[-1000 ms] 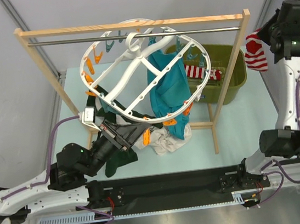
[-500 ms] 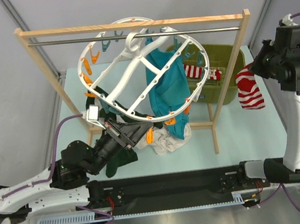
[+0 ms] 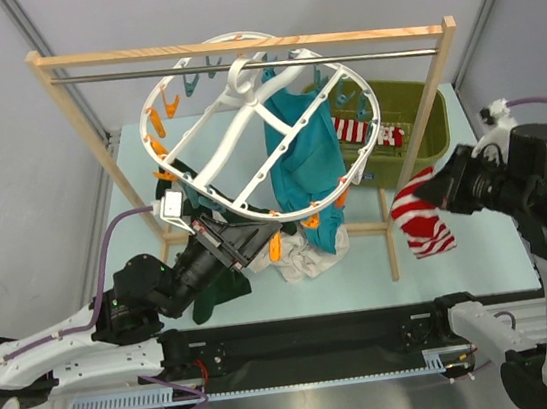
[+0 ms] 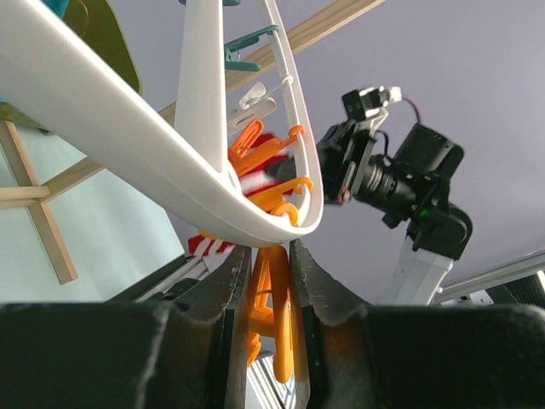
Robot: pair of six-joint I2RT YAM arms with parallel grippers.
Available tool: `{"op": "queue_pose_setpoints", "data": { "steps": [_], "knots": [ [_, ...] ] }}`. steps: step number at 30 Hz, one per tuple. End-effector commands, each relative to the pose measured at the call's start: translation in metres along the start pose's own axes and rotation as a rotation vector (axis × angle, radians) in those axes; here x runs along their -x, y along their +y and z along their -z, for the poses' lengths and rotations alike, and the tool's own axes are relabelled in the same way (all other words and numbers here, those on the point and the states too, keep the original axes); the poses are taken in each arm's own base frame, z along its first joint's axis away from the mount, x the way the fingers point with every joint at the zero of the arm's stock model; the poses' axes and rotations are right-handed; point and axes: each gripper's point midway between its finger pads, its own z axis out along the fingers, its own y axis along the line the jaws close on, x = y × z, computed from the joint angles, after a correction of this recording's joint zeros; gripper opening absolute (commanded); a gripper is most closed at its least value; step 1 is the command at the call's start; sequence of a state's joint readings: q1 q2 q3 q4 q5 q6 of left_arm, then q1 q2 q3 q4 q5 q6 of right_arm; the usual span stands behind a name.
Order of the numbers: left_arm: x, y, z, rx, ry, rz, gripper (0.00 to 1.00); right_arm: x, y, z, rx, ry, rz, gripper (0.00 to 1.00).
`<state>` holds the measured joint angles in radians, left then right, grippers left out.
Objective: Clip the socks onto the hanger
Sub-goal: Pick up the sock from the bin, then clamp the sock onto the hanger.
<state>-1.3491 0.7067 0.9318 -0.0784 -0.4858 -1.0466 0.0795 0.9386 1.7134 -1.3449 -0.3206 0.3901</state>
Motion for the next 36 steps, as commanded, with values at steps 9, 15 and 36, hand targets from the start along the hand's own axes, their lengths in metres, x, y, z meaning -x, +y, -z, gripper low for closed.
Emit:
{"op": "queue_pose_setpoints", "data": {
  "steps": [9,15,36],
  "knots": [
    [0.017,-0.008,-0.001,0.016,-0.059,0.008,0.0,-0.114,0.104,0.055,0.896,0.505,0.094,0.0],
    [0.016,-0.01,-0.004,0.014,-0.059,0.016,0.0,-0.139,0.133,0.068,1.04,0.645,0.14,0.0],
    [0.016,-0.014,-0.006,-0.007,-0.062,0.023,0.0,-0.143,0.19,0.028,1.14,-0.02,0.529,0.0]
  ]
}}
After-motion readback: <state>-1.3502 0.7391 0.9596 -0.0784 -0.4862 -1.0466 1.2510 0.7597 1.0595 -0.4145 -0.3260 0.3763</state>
